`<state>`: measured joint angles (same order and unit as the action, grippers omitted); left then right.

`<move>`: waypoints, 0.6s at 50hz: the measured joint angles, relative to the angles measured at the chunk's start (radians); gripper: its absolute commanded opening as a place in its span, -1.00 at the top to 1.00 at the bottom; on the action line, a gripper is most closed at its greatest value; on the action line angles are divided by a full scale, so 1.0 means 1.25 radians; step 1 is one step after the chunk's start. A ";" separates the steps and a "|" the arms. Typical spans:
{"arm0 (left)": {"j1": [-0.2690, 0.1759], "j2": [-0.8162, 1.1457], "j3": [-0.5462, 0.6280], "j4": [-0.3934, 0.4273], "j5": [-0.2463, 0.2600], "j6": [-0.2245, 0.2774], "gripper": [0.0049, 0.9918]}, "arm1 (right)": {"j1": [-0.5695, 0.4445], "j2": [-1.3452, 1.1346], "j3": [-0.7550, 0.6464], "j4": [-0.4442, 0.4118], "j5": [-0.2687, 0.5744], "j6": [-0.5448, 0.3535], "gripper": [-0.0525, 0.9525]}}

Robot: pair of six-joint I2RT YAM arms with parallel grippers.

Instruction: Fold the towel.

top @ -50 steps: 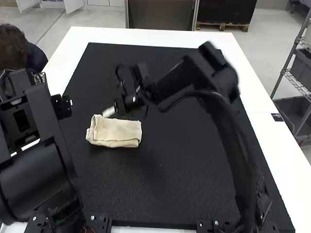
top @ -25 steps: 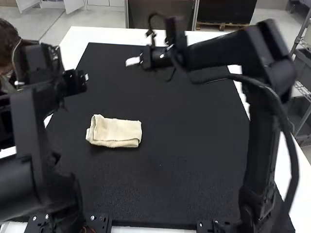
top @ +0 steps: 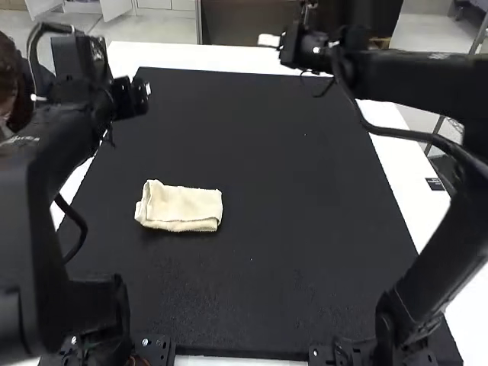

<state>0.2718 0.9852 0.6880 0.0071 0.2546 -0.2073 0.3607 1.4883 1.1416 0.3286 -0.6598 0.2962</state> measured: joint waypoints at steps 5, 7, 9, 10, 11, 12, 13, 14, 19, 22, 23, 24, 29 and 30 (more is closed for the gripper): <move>-0.023 -0.034 0.010 0.005 -0.028 0.000 -0.94 | -0.024 -0.055 -0.035 0.002 0.025 0.003 0.93; -0.031 -0.046 0.009 0.009 -0.040 0.000 -0.94 | -0.034 -0.077 -0.051 0.003 0.032 0.004 0.93; -0.036 -0.056 0.009 0.016 -0.051 0.000 -0.94 | -0.048 -0.102 -0.074 0.011 0.037 0.005 0.93; -0.037 -0.061 0.009 0.020 -0.056 0.000 -0.94 | -0.054 -0.112 -0.085 0.017 0.039 0.005 0.93; -0.038 -0.067 0.009 0.023 -0.062 0.000 -0.94 | -0.060 -0.121 -0.096 0.023 0.041 0.006 0.93; -0.039 -0.071 0.007 0.027 -0.066 0.000 -0.94 | -0.066 -0.131 -0.107 0.030 0.042 0.006 0.93; -0.039 -0.077 0.005 0.031 -0.071 0.000 -0.94 | -0.072 -0.142 -0.123 0.040 0.046 0.008 0.93; -0.039 -0.083 0.003 0.033 -0.076 0.000 -0.94 | -0.078 -0.153 -0.135 0.046 0.048 0.010 0.93; -0.040 -0.120 -0.019 0.050 -0.092 0.000 -0.94 | -0.101 -0.209 -0.207 0.086 0.060 0.027 0.93; -0.041 -0.146 -0.036 0.053 -0.103 0.000 -0.94 | -0.110 -0.247 -0.251 0.099 0.065 0.037 0.93; -0.041 -0.156 -0.042 0.053 -0.106 0.000 -0.94 | -0.112 -0.258 -0.263 0.102 0.065 0.040 0.93; -0.041 -0.165 -0.047 0.053 -0.109 0.000 -0.94 | -0.116 -0.276 -0.282 0.106 0.065 0.042 0.93; -0.041 -0.208 -0.073 0.052 -0.124 0.000 -0.94 | -0.131 -0.342 -0.349 0.132 0.065 0.059 0.93; -0.041 -0.219 -0.078 0.052 -0.125 0.000 -0.94 | -0.134 -0.357 -0.361 0.137 0.065 0.063 0.93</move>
<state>0.2203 0.7120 0.5900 0.0715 0.0982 -0.2070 0.1932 1.0420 0.6899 0.4999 -0.5785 0.3752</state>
